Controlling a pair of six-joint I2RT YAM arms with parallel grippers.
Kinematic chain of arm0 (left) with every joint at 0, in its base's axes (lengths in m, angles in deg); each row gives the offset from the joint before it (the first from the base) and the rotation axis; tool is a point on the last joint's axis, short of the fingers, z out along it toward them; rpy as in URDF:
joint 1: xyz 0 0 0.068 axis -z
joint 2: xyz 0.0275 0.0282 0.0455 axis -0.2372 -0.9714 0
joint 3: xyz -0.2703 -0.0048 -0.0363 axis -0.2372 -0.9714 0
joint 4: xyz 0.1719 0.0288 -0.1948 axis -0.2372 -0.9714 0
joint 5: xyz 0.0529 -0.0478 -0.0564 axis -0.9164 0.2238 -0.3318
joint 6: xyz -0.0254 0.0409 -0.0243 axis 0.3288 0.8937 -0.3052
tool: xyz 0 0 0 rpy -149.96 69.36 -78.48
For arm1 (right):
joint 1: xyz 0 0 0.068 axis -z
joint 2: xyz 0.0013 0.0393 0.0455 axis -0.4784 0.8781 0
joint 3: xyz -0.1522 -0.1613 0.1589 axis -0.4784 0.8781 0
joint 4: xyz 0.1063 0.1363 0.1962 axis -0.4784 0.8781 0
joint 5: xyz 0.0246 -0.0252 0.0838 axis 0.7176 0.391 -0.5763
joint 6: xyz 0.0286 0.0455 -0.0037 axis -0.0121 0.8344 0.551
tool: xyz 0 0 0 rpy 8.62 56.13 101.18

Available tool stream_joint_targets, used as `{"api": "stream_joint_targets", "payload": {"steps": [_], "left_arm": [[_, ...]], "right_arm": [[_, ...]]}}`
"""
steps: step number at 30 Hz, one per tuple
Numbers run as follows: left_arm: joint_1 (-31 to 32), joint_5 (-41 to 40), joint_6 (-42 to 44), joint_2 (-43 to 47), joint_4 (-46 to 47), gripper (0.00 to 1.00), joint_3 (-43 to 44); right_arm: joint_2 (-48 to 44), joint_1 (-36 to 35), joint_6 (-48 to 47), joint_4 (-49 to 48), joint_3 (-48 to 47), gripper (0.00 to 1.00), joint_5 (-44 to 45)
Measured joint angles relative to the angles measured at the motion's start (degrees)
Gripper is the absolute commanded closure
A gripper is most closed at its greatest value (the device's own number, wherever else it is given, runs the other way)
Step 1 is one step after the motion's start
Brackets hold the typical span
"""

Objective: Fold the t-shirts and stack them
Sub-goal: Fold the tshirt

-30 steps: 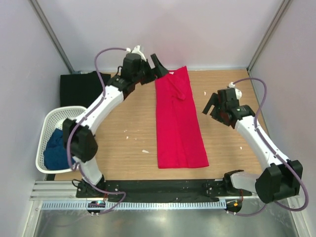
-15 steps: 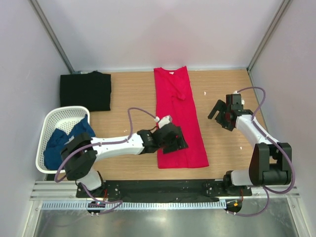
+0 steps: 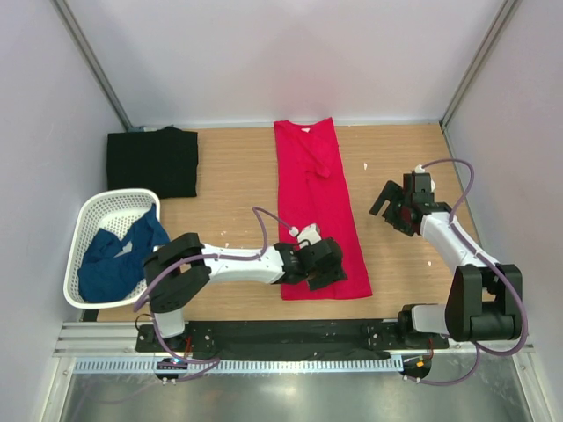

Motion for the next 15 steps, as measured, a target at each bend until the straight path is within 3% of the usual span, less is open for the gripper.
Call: {"api": "stream_joint_targets", "payload": {"steps": [15], "left_arm": [[2.3,0.0,-2.7,-2.9,-1.0,0.49,2.1]], "right_arm": [[-1.4,0.0,-0.3,-0.4,2.3,0.10,0.0]]}}
